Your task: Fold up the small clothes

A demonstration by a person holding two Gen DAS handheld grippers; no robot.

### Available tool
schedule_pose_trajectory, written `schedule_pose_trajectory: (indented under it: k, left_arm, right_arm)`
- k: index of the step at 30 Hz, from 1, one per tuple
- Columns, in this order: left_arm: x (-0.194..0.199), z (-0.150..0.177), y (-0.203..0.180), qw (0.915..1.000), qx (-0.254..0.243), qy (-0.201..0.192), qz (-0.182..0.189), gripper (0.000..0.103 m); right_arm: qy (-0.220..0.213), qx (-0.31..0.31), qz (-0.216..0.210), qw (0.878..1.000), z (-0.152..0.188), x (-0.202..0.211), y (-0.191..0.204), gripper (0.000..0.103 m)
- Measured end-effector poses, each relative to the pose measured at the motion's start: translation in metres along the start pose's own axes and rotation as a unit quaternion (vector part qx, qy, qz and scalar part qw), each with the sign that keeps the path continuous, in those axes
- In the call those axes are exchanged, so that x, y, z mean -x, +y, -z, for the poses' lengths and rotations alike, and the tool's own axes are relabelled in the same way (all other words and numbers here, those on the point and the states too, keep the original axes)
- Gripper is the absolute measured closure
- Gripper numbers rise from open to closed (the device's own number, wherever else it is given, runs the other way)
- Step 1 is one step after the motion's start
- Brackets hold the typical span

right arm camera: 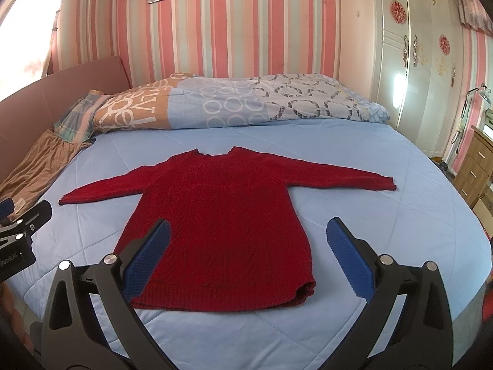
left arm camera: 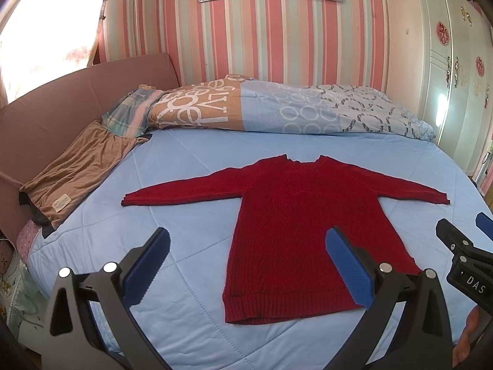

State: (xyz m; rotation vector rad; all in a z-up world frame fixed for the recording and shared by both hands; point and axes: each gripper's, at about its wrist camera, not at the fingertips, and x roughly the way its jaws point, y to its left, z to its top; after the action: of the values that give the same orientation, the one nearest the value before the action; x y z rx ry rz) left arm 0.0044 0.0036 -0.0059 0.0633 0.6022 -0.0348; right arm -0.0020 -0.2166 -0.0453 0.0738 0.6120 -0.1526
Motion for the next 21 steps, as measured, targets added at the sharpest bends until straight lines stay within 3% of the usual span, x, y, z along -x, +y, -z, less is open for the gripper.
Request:
schedule_pose_trajectory:
  k: [21]
  left_arm:
    - [-0.0026,0.0046,0.0016,1.0000,0.001,0.002,0.001,0.002]
  right_arm:
    - [0.001,-0.001,-0.001,1.000,-0.0026,-0.0005,0.0050,0.003]
